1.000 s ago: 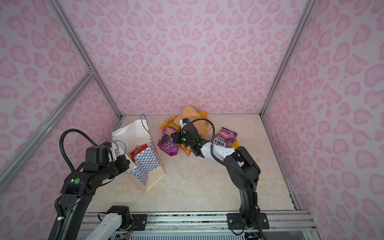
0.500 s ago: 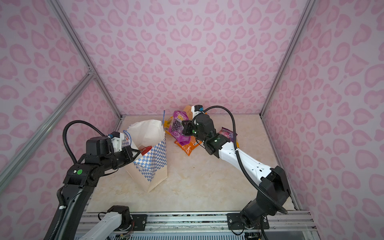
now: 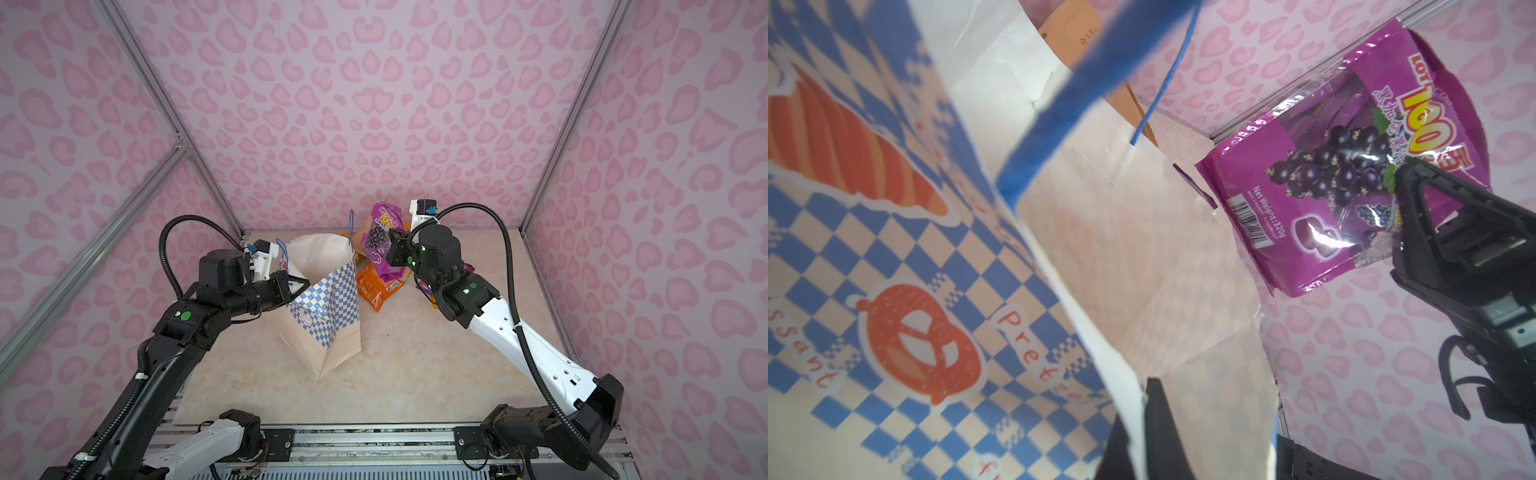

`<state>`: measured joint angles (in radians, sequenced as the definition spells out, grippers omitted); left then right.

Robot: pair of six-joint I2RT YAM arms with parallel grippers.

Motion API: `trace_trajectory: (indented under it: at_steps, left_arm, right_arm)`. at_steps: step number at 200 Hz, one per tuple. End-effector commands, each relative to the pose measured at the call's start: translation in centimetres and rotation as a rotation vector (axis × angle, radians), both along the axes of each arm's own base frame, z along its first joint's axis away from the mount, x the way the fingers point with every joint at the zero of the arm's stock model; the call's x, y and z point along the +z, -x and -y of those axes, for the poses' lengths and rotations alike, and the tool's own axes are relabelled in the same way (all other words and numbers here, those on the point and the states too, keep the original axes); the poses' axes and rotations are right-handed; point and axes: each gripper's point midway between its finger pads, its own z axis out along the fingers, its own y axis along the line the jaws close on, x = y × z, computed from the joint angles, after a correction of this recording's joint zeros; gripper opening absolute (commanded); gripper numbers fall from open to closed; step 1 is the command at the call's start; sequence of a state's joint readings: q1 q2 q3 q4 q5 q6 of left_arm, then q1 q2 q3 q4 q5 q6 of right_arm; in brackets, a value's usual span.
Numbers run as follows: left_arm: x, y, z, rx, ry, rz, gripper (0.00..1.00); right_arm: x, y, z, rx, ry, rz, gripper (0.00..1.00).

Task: Place the snacks into the paper bag
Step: 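Lift the purple grape pack and carry it over the paper bag opening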

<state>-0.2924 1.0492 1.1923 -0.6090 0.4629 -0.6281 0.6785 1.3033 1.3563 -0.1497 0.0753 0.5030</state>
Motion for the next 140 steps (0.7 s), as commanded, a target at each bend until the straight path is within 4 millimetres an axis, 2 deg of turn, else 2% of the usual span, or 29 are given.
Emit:
trace_trajectory:
  at_steps: [1,22,57,98,116,122,125,140]
  left_arm:
    - [4.5,-2.2,1.6,-0.039,0.069,0.209,0.03]
    - [3.1,-2.5,1.5,-0.033,0.049,0.209,0.03]
    - [-2.3,-1.4,-0.5,0.037,-0.059,0.121,0.03]
    - [-7.7,1.0,-3.1,0.104,-0.179,0.012,0.03]
    - [-8.7,1.8,-4.1,0.132,-0.216,-0.009,0.03]
    - [-8.9,2.0,-4.4,0.143,-0.237,-0.023,0.03]
    - [-9.0,2.0,-4.7,0.151,-0.248,-0.029,0.03]
    - [-9.6,2.3,-6.0,0.196,-0.313,-0.068,0.03]
  right_arm:
    - [1.3,0.1,1.0,-0.041,0.002,0.058,0.00]
    - [1.6,0.4,1.6,-0.053,0.007,0.064,0.00]
    - [3.1,2.2,1.3,-0.053,0.047,0.123,0.00]
    - [5.8,5.1,-2.1,0.020,0.092,0.209,0.00]
    - [7.4,6.9,-4.2,0.069,0.105,0.257,0.00]
    - [7.3,7.3,-5.0,0.084,0.119,0.264,0.00]
    - [8.6,7.7,-5.2,0.089,0.104,0.283,0.00]
    - [9.6,8.8,-7.0,0.131,0.100,0.309,0.00]
